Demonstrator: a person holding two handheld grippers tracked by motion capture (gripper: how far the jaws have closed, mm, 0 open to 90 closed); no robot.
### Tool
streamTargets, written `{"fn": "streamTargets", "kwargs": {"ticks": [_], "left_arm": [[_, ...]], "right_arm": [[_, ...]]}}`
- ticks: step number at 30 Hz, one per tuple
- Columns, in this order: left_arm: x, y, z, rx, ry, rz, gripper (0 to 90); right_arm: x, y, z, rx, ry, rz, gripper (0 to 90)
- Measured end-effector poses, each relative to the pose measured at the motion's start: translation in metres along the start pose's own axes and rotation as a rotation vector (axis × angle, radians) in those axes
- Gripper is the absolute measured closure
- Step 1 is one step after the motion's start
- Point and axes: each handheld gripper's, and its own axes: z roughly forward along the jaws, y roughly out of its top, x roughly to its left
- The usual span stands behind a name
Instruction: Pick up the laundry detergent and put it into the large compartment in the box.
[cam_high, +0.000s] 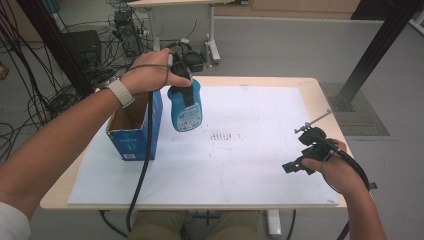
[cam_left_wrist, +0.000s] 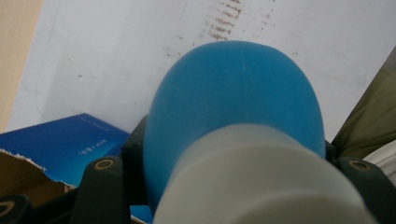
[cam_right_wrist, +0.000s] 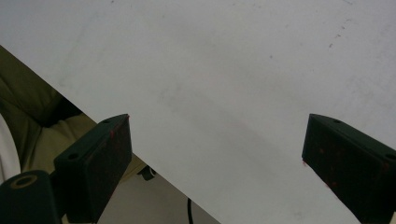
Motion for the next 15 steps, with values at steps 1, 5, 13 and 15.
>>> {"fn": "streamTargets", "kwargs": {"ticks": [1,5,13,15], "left_arm": [[0.001,-0.001,-0.002,-0.004,-0.001,-0.013,39.1],[0.005,-0.005,-0.012,-0.002,-0.007,-0.073,39.0],[0.011,-0.01,-0.036,0.015,0.008,-0.194,39.1],[0.013,-0.012,-0.046,0.019,0.02,-0.237,39.1]], "right_arm": [[0.0,0.001,0.0,0.0,-0.001,0.0,8.2],[0.001,0.004,0.0,0.003,-0.002,-0.007,8.3],[0.002,0.011,-0.001,0.0,-0.006,-0.02,8.2],[0.002,0.013,-0.001,-0.003,-0.003,-0.029,8.2]]}}
